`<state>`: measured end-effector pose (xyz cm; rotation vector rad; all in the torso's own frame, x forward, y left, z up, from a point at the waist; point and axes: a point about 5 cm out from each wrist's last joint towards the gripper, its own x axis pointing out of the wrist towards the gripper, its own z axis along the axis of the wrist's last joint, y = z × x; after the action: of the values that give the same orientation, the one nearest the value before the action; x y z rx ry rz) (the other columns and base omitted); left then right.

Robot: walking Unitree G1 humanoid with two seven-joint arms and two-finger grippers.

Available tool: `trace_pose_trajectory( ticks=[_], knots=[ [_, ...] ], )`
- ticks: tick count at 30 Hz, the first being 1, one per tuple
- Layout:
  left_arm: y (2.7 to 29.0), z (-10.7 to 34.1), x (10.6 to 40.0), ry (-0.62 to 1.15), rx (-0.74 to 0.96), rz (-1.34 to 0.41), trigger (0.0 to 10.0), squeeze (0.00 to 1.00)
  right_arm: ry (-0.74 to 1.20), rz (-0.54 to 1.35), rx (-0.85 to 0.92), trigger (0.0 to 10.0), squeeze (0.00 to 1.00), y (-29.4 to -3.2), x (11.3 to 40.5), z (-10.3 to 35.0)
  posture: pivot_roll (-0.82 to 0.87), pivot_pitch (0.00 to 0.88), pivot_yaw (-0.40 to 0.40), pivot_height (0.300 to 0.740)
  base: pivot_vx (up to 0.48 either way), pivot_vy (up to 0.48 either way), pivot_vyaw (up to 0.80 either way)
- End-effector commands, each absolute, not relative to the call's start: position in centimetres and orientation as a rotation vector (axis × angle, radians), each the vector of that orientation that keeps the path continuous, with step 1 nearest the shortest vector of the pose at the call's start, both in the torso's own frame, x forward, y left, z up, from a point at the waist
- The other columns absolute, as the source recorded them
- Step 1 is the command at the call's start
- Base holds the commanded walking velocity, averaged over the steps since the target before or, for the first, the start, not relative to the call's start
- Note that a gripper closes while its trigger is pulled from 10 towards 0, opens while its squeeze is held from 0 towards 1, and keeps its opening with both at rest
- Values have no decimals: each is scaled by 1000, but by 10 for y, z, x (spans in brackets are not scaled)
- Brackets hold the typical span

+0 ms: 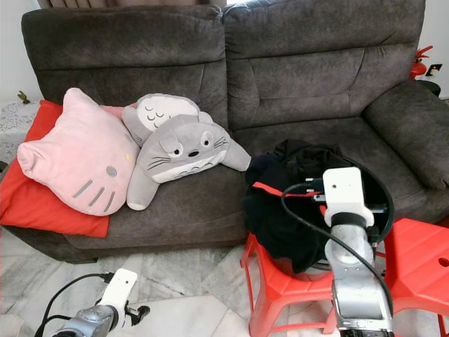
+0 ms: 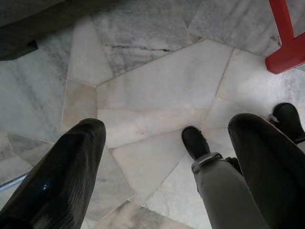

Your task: Hang hanger

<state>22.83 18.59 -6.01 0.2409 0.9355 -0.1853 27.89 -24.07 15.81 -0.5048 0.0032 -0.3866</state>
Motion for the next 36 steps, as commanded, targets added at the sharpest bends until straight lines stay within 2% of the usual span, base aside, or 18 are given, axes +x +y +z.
trace_pose_trajectory(
  ticks=[1,4,9,11,14,15,17,19,22,26,27,29,30,31,33,36],
  knots=[
    [190,-59,229,940,252,-181,10000,0,-71,-412,-532,0,0,-243,279,182,-250,0,80,740,0,0,0],
    [190,-59,229,939,253,-182,10000,0,-101,-436,-545,0,0,-248,275,194,-253,0,81,740,0,0,0],
    [190,-58,231,937,252,-181,10000,0,-151,-594,-587,0,0,-260,255,219,-261,0,83,740,0,0,0],
    [190,-58,231,937,252,-181,10000,0,-124,-582,-576,0,0,-260,253,218,-261,0,83,740,0,0,0],
    [190,-58,231,939,254,-186,10000,0,29,-476,-540,0,0,-255,254,195,-270,0,87,740,0,0,0],
    [190,-58,231,940,256,-190,10000,0,166,-399,-530,0,0,-252,254,172,-271,0,87,740,0,0,0],
    [190,-58,231,940,257,-192,10000,0,228,-359,-531,0,0,-249,253,160,-271,0,87,740,0,0,0],
    [190,-58,231,939,254,-189,10000,0,181,-412,-536,0,0,-249,255,163,-257,0,84,740,0,0,0],
    [190,-58,231,938,250,-183,10000,0,-191,-609,-580,0,0,-252,255,222,-261,0,85,740,0,0,0],
    [191,-58,230,943,257,-191,10000,0,-19,-505,-544,0,0,-250,264,200,-265,0,88,740,0,0,0],
    [191,-58,230,943,257,-191,10000,0,78,-474,-423,0,0,-249,264,179,-256,0,85,740,0,0,0],
    [191,-58,230,942,255,-188,10000,0,64,-451,-399,0,0,-246,264,176,-256,0,85,740,0,0,0],
    [191,-59,230,942,254,-186,10000,0,-6,-424,-416,0,0,-240,265,183,-249,0,83,740,0,0,0],
    [191,-58,230,942,252,-183,10000,0,-149,-313,-428,0,0,-221,268,200,-255,0,86,740,0,0,0],
    [192,-59,230,946,254,-188,10000,0,-163,-317,-397,0,0,-217,269,201,-263,0,88,740,0,0,0],
    [191,-59,229,947,255,-191,10000,0,77,-464,-373,0,0,-241,269,171,-259,0,87,740,0,0,0]
  ],
)
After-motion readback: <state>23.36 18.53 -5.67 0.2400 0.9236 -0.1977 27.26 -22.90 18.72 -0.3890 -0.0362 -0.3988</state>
